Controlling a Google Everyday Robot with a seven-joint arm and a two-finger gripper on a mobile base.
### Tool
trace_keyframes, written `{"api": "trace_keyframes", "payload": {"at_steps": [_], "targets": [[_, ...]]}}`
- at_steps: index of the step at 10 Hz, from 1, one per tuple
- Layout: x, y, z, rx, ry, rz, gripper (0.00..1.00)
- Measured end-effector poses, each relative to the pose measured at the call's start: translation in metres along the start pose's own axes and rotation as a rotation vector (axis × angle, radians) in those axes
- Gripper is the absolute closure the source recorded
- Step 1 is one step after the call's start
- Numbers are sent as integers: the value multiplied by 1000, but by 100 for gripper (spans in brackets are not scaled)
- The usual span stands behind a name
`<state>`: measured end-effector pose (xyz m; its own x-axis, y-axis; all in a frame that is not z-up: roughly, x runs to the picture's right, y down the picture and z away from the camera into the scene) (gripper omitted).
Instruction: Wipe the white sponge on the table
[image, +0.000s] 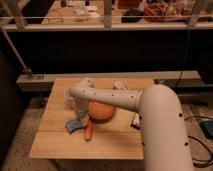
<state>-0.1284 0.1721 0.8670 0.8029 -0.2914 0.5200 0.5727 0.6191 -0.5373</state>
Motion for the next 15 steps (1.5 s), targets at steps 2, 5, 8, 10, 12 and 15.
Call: {"api": "trace_keyframes", "payload": {"at_steps": [2, 5, 8, 10, 12, 15], "targets": [[24, -22, -18, 12, 25, 21, 59], [10, -53, -28, 23, 44, -7, 59], [-24, -81, -22, 28, 34, -65, 59], [-49, -96, -13, 30, 15, -106, 59], [-67, -100, -3, 29, -2, -135, 59], [-93, -96, 10, 24, -19, -185, 59]]}}
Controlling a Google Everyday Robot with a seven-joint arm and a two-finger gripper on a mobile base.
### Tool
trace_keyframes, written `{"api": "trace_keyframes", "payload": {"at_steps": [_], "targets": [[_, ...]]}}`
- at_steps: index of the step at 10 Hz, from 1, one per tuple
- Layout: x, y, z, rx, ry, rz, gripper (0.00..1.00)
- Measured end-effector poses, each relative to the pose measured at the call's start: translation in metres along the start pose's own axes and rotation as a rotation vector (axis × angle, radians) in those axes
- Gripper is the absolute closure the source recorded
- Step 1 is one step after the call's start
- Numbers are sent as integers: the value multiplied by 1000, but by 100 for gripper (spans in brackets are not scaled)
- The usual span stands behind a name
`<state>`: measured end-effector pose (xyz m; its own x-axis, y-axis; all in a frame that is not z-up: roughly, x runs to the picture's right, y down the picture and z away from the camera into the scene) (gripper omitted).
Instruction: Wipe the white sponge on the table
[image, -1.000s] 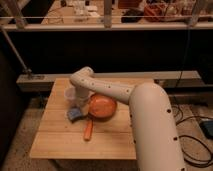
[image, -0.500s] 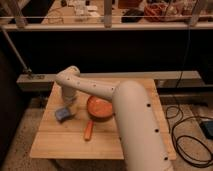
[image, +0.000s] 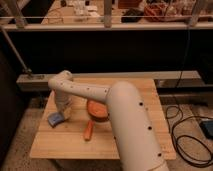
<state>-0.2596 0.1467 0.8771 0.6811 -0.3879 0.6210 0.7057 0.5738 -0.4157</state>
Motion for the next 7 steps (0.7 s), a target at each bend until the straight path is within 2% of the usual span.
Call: {"api": "trace_keyframes", "payload": {"at_steps": [4, 7], "targets": [[-53, -3, 1, -25, 29, -117, 59], [-76, 19, 4, -61, 38, -173, 59]]}}
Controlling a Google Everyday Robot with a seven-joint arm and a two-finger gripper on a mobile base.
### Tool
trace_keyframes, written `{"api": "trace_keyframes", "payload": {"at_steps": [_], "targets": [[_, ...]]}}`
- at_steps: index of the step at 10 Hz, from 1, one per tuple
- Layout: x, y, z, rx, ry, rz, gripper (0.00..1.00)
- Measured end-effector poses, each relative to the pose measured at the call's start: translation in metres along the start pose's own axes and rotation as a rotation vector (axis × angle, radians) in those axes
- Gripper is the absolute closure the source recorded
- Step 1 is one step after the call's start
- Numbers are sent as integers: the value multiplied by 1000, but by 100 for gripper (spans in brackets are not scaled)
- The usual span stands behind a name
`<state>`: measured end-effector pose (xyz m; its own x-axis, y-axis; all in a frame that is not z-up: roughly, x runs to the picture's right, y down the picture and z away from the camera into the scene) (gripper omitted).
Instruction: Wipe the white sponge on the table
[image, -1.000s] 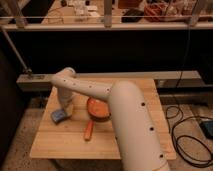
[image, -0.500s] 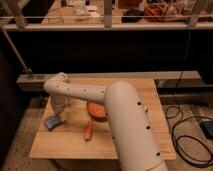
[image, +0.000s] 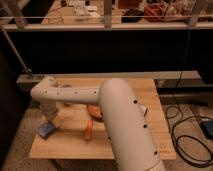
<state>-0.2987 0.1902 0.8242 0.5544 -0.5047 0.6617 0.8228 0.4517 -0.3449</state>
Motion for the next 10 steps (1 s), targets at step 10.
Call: {"api": "trace_keyframes", "payload": {"at_steps": [10], "targets": [[-31, 98, 20, -78, 18, 52, 59]]}}
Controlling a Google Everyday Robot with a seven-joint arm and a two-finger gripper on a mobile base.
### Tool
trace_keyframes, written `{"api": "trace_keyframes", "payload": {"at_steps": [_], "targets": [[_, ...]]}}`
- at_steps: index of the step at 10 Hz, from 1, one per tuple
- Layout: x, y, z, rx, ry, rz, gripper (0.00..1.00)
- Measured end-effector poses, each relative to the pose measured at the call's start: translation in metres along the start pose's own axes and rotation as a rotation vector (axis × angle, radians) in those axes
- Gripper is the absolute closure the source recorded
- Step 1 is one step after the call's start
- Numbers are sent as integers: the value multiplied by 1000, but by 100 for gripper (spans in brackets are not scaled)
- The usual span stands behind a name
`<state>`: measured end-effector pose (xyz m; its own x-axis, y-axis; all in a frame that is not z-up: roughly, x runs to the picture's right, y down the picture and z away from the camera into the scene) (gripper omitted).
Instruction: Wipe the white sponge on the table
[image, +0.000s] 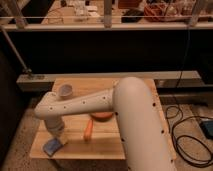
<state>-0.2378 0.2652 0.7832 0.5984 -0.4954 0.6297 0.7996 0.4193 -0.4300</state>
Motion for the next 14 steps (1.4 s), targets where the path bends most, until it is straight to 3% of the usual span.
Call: {"api": "trace_keyframes", "payload": {"at_steps": [2, 4, 6, 8, 10, 14], "targets": [[6, 17, 4, 5, -8, 41, 59], [32, 43, -1, 23, -9, 119, 59], [51, 53, -7, 48, -12, 174, 59], [77, 52, -13, 72, -23, 223, 59], [100, 35, -14, 84, -51, 226, 59], [137, 8, -34, 134, -29, 240, 59]]}}
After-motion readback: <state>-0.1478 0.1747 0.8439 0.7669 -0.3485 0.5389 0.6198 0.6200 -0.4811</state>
